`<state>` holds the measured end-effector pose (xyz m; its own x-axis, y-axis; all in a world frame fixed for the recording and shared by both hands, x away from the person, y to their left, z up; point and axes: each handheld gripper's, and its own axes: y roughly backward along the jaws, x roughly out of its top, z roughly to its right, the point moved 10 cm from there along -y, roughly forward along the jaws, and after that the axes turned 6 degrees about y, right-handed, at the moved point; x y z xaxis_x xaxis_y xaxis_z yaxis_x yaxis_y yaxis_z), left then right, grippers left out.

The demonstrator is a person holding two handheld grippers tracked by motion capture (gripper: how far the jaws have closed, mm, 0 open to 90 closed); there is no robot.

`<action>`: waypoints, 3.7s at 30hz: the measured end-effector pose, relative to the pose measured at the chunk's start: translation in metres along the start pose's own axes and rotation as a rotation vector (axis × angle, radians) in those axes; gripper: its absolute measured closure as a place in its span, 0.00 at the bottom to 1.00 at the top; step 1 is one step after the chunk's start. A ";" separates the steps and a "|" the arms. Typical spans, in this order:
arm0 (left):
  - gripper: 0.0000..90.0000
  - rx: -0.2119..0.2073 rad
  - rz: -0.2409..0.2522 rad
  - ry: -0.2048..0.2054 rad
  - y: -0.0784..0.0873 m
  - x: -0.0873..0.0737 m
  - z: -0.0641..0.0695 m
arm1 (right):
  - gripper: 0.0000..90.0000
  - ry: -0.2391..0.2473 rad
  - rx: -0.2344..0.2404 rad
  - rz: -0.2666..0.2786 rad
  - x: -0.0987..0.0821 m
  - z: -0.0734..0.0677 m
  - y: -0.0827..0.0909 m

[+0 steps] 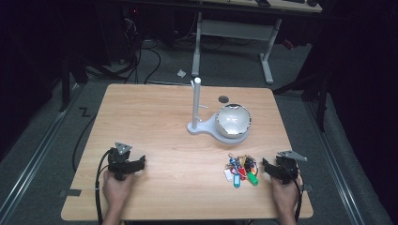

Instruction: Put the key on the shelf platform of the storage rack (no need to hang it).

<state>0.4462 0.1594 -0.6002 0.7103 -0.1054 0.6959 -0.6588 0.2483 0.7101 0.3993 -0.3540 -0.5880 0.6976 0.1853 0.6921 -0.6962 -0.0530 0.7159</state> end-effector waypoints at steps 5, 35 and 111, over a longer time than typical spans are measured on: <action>0.20 0.000 0.000 0.000 0.000 0.000 0.000 | 0.41 0.004 0.004 0.001 0.000 -0.001 0.000; 0.20 0.000 -0.001 -0.002 0.000 0.000 0.000 | 0.38 -0.001 0.028 0.002 0.000 -0.003 0.001; 0.19 -0.001 -0.002 -0.004 0.000 0.000 0.000 | 0.51 0.146 0.191 0.003 0.018 -0.093 -0.002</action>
<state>0.4457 0.1594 -0.6002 0.7108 -0.1093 0.6949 -0.6572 0.2492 0.7114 0.3974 -0.2595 -0.5861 0.6543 0.3236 0.6835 -0.6436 -0.2362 0.7280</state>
